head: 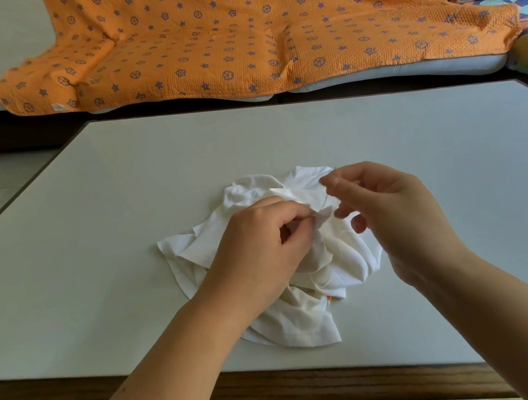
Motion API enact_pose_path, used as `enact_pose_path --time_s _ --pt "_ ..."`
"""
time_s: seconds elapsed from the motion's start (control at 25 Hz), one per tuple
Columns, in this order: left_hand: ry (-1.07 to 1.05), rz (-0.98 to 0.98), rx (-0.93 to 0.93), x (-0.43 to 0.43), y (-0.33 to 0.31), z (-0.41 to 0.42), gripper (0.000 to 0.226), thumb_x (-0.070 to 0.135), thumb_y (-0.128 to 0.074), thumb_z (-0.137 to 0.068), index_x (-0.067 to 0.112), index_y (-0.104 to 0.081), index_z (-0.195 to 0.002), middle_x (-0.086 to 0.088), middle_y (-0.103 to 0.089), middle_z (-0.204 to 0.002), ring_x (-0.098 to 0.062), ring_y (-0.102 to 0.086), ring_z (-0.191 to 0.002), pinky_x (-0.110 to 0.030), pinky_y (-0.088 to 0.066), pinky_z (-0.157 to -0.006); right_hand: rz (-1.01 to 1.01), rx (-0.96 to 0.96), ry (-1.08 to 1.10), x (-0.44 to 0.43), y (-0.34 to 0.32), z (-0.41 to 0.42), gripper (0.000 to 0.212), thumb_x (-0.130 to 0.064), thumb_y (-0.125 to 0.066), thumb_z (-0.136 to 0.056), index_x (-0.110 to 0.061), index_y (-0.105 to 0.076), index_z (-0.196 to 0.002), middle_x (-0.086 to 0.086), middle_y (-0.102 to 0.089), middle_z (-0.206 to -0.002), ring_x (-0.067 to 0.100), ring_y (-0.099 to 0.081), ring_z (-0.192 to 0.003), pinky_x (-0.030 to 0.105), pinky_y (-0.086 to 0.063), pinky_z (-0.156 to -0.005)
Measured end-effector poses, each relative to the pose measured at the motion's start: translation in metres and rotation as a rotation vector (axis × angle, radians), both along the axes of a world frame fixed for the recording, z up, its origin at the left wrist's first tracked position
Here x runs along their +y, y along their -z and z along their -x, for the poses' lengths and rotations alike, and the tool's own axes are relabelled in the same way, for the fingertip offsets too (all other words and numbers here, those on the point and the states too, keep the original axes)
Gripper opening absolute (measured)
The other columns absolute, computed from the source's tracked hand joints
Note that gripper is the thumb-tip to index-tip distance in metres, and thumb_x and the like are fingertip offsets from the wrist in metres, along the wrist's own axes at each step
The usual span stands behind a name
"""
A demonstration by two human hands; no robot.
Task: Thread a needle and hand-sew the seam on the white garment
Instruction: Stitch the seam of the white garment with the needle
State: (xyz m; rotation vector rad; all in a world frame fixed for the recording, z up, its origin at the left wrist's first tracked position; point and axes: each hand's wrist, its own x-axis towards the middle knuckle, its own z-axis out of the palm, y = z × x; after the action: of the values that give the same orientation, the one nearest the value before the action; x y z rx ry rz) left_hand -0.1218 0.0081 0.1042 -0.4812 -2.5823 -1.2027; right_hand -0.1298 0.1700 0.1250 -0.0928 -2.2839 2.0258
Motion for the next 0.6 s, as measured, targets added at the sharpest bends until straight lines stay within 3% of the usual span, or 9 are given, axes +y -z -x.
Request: enact_pose_path --time_s 0.12,0.2,0.32,0.4,0.48,0.6 --pt "-0.01 -0.039 -0.051 -0.001 -0.001 -0.001 0.017 0.027 -0.061 -0.091 0.02 -0.077 -0.092 0.013 -0.066 -0.08 -0.001 -0.059 -0.081 -0.008 -0.043 -0.069 0.266 -0.088 -0.003 0.007 -0.008 0.01 0.012 -0.016 -0.052 -0.1 -0.009 -0.061 -0.096 0.008 -0.075 -0.08 0.018 -0.068 -0.058 0.022 -0.047 -0.048" --pt "-0.019 -0.077 -0.094 -0.003 -0.002 -0.002 0.015 0.025 -0.063 -0.091 0.024 -0.077 -0.098 0.014 -0.068 -0.084 0.003 -0.06 -0.082 -0.006 -0.043 -0.072 0.461 -0.15 -0.043 0.014 -0.013 0.015 0.011 -0.015 -0.045 -0.103 -0.011 -0.055 -0.099 0.011 -0.074 -0.075 0.019 -0.07 -0.059 0.021 -0.05 -0.046" --pt "-0.003 -0.101 -0.134 -0.004 -0.002 -0.001 0.017 0.024 -0.064 -0.092 0.028 -0.076 -0.104 0.016 -0.072 -0.096 0.004 -0.062 -0.092 -0.008 -0.047 -0.081 0.704 -0.181 -0.043 0.021 -0.016 0.021 0.011 -0.015 -0.044 -0.103 -0.013 -0.054 -0.098 0.011 -0.071 -0.07 0.024 -0.074 -0.071 0.025 -0.058 -0.057" --pt "-0.003 -0.117 -0.16 -0.003 -0.002 -0.001 0.016 0.024 -0.064 -0.092 0.03 -0.076 -0.103 0.017 -0.072 -0.097 0.005 -0.063 -0.092 -0.009 -0.047 -0.082 0.722 -0.109 -0.02 0.024 -0.013 0.025 0.011 -0.015 -0.043 -0.104 -0.011 -0.053 -0.099 0.014 -0.07 -0.073 0.032 -0.074 -0.084 0.031 -0.06 -0.071" --pt "-0.003 -0.132 -0.197 -0.003 -0.003 -0.002 0.016 0.024 -0.065 -0.092 0.03 -0.076 -0.101 0.023 -0.07 -0.087 0.008 -0.062 -0.084 -0.007 -0.046 -0.075 0.48 0.041 0.045 0.025 -0.007 0.028 0.012 -0.017 -0.045 -0.103 -0.015 -0.054 -0.096 0.012 -0.071 -0.077 0.029 -0.073 -0.092 0.034 -0.059 -0.081" --pt "0.014 -0.157 -0.254 -0.003 -0.005 -0.002 0.015 0.022 -0.064 -0.092 0.028 -0.077 -0.096 0.027 -0.061 -0.062 0.007 -0.055 -0.061 -0.006 -0.04 -0.062 -0.248 0.299 0.134 0.028 0.004 0.03 0.013 -0.023 -0.047 -0.102 -0.027 -0.054 -0.092 -0.006 -0.073 -0.082 0.006 -0.067 -0.084 0.016 -0.05 -0.077"
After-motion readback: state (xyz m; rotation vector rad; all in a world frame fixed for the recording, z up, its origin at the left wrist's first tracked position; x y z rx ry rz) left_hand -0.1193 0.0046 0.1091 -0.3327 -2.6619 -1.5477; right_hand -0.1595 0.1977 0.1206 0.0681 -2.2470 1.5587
